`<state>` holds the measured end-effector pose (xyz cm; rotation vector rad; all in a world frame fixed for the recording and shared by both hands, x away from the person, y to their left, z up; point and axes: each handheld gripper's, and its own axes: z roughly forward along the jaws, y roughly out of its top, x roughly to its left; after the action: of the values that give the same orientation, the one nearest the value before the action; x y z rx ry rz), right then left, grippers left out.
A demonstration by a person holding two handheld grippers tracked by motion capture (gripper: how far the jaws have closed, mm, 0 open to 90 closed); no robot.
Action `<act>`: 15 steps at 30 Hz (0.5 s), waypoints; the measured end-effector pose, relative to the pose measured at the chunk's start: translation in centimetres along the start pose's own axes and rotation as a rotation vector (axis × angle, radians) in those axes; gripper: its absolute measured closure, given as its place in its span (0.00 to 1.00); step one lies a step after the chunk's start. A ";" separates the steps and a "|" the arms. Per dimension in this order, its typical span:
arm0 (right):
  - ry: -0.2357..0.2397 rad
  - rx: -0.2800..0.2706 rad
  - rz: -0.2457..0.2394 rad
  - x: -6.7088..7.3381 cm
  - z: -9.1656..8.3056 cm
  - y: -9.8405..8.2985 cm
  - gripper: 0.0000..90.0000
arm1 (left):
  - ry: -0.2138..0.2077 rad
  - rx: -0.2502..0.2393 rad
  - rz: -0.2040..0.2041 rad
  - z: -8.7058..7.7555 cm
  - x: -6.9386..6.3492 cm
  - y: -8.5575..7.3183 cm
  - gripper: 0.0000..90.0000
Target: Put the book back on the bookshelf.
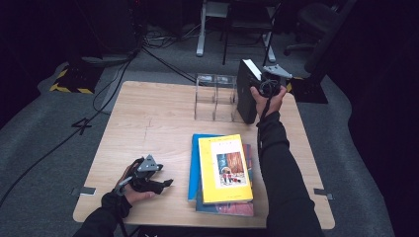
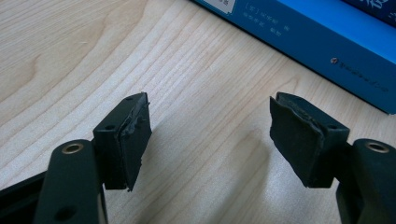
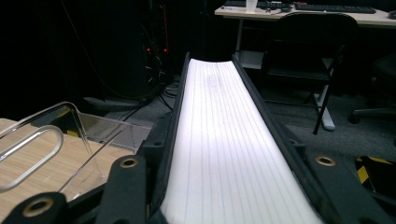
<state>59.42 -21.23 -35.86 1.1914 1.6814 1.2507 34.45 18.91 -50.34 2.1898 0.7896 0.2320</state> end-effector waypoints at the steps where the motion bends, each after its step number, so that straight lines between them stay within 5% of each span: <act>1: -0.003 0.000 -0.004 0.1 0.1 -0.2 0.59 | 0.000 0.001 0.002 0.0 0.0 0.0 0.32; 15: 0.008 -0.020 -0.009 0.0 0.0 -1.2 0.59 | -0.005 0.002 0.005 0.0 -0.1 0.0 0.32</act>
<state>59.10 -21.32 -36.96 1.1672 1.6747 1.2660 34.38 18.90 -50.35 2.1939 0.7822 0.2280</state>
